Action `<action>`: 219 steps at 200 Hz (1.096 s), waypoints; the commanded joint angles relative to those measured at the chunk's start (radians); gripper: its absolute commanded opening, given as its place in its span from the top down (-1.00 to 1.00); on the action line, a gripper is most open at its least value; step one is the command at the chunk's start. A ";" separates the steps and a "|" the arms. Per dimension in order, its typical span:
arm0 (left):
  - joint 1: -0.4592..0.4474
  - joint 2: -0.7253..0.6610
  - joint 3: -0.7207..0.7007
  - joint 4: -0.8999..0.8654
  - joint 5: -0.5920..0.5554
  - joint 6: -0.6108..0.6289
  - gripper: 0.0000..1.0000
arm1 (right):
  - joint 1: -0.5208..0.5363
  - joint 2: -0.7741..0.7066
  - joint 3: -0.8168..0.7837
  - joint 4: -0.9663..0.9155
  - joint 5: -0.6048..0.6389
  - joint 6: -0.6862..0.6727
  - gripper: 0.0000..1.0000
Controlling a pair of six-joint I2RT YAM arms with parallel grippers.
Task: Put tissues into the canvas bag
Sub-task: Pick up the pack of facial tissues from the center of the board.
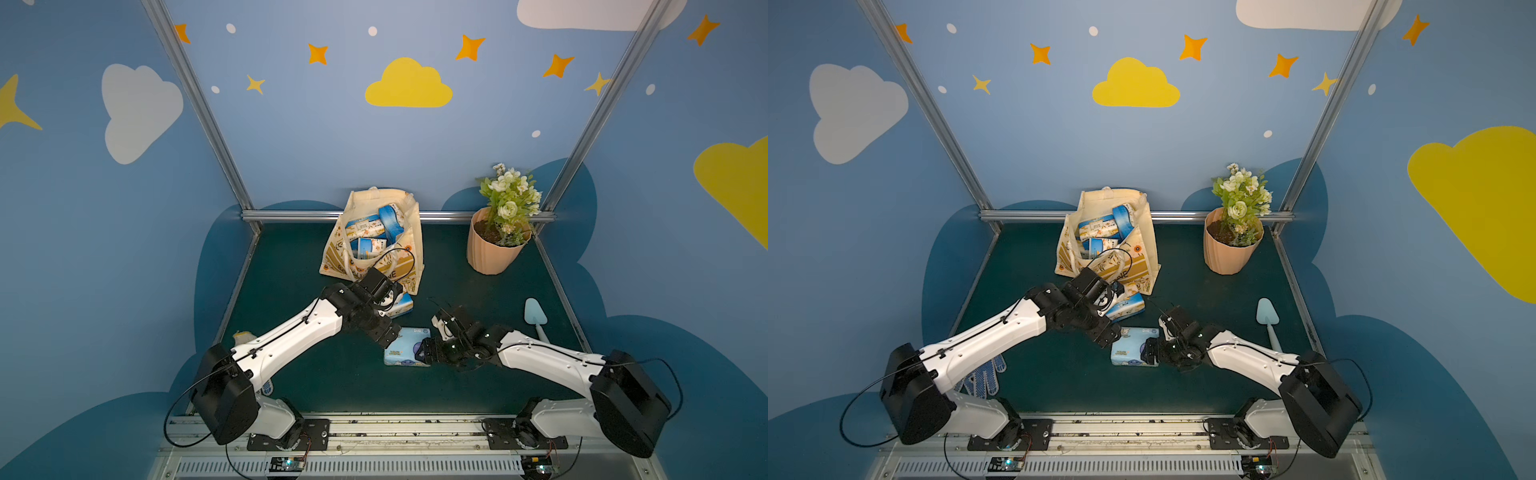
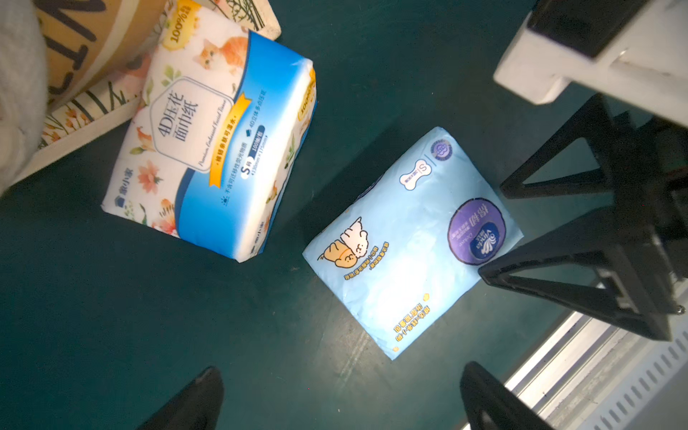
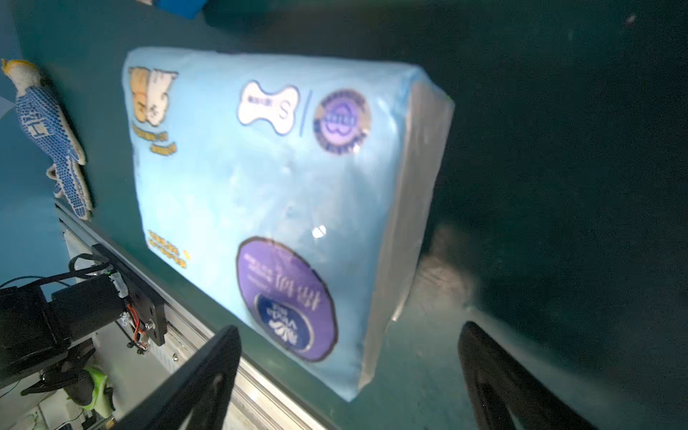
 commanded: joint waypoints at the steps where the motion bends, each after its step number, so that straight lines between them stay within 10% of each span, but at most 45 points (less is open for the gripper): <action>1: 0.009 0.017 -0.053 -0.007 0.035 0.004 -0.99 | -0.004 -0.038 0.009 0.023 0.050 0.023 -0.88; 36: 0.007 0.008 -0.154 0.042 0.270 0.013 -0.99 | -0.046 -0.031 0.005 0.002 -0.009 0.045 -0.93; 219: 0.029 0.272 -0.123 0.196 0.434 -0.002 -0.99 | -0.261 0.045 -0.163 0.261 -0.358 0.158 -0.94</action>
